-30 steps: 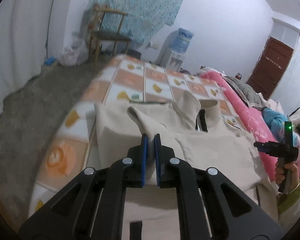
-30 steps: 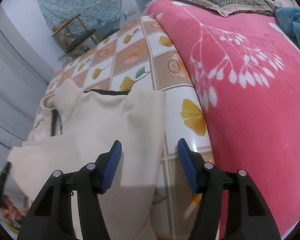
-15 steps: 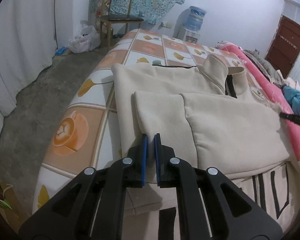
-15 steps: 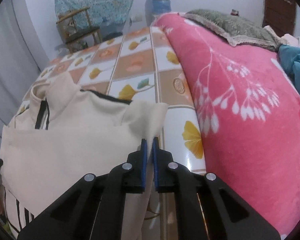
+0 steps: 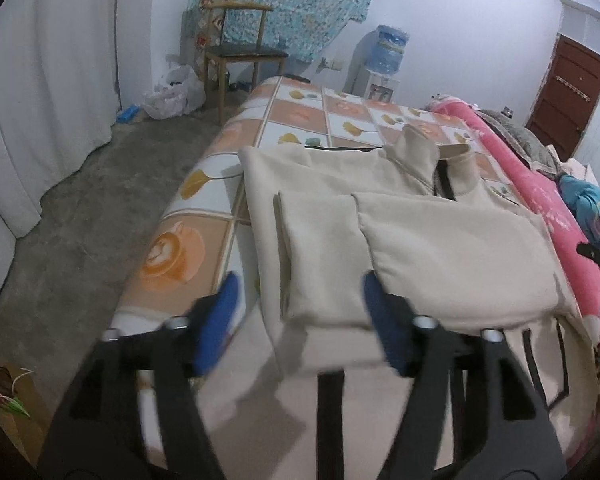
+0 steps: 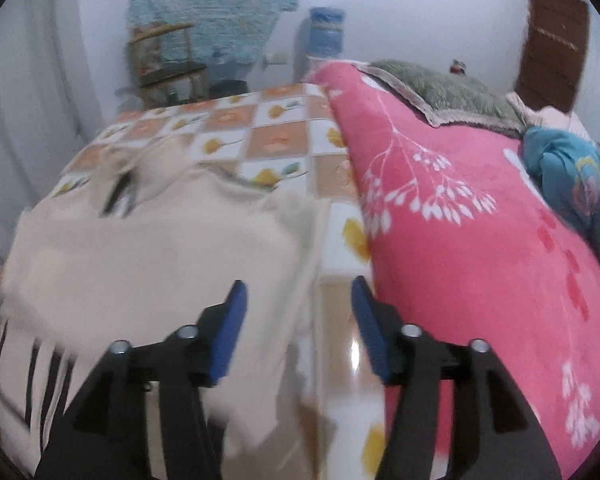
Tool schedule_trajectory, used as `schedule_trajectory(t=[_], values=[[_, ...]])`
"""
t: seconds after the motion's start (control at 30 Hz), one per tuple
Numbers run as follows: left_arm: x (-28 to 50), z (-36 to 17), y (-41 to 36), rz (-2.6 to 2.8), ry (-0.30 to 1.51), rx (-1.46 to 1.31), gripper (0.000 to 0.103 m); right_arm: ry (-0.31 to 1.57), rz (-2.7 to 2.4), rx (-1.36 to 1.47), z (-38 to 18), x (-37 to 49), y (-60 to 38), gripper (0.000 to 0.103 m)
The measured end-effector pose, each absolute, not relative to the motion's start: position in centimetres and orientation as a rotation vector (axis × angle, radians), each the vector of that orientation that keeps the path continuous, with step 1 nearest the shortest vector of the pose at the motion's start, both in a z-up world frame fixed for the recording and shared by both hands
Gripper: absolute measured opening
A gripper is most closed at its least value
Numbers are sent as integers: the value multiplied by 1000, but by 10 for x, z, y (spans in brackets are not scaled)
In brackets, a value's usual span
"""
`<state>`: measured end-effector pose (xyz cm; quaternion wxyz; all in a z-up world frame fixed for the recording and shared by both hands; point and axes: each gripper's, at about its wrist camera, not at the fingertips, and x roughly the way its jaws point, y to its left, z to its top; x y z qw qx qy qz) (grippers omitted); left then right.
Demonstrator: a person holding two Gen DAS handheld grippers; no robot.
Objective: Fold large clothes
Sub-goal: 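Release the jacket with both tools and move them over the jacket hem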
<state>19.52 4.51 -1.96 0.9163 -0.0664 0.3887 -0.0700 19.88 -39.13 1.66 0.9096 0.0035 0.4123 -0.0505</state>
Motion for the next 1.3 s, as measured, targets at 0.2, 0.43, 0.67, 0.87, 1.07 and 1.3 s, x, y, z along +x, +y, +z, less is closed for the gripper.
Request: schedule_trajectory(t=[0.2, 0.43, 0.67, 0.87, 1.07, 1.3], values=[[138, -21, 38, -166, 858, -131, 86, 949, 26, -39, -8, 114, -322, 81], [88, -54, 26, -173, 964, -124, 89, 1069, 115, 41, -54, 75, -261, 92], [71, -70, 3, -101, 914, 56, 95, 1036, 25, -27, -58, 71, -245, 96], [68, -70, 6, -91, 901, 31, 95, 1032, 12, -17, -59, 69, -245, 96], [68, -69, 4, -85, 919, 29, 95, 998, 0, -11, -62, 67, -246, 96], [68, -68, 6, -84, 910, 27, 95, 985, 0, -12, -62, 66, -246, 97]])
